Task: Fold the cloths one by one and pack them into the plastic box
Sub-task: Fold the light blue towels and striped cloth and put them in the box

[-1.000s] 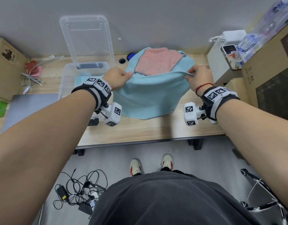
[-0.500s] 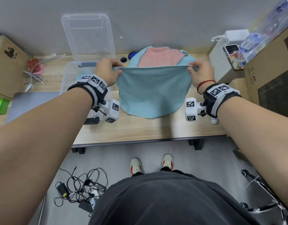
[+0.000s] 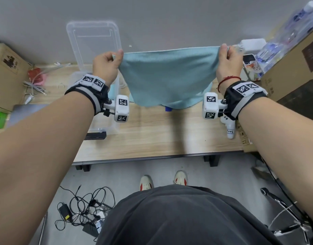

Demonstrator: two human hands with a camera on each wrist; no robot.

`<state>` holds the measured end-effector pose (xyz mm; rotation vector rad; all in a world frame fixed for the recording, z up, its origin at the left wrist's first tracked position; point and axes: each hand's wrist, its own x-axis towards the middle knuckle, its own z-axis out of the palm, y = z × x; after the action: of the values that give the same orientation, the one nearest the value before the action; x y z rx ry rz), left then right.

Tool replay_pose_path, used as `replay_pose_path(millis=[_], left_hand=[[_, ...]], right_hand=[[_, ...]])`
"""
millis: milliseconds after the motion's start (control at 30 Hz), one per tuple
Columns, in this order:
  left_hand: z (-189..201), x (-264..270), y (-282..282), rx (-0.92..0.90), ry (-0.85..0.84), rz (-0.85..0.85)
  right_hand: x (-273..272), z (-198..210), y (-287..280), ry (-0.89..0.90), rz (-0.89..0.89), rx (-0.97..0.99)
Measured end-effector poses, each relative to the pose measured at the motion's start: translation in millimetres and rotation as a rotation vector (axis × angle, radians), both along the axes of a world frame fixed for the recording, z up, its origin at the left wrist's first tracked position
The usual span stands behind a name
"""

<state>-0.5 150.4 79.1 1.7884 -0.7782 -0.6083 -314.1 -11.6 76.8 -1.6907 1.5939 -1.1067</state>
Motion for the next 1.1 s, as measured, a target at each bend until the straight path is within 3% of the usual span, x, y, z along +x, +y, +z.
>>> replay_pose_path(millis=[267,500,800,1100], left_hand=[[-96,-23,49,0.388,-0.218,-0.216],[-177,-55,96,0.69,-0.283,-0.397],[-199,-69,101,0.715,-0.337,-0.324],[-216,-61,90,0.795,-0.296,-0.18]], right_hand=[[-53,-108,62,0.311,0.092,0.364],[-87,-189,106,0.507,0.145,0.527],[-88,-205,111,0.549,0.192,0.547],[-55,-211,71,0.387,0.305,0.509]])
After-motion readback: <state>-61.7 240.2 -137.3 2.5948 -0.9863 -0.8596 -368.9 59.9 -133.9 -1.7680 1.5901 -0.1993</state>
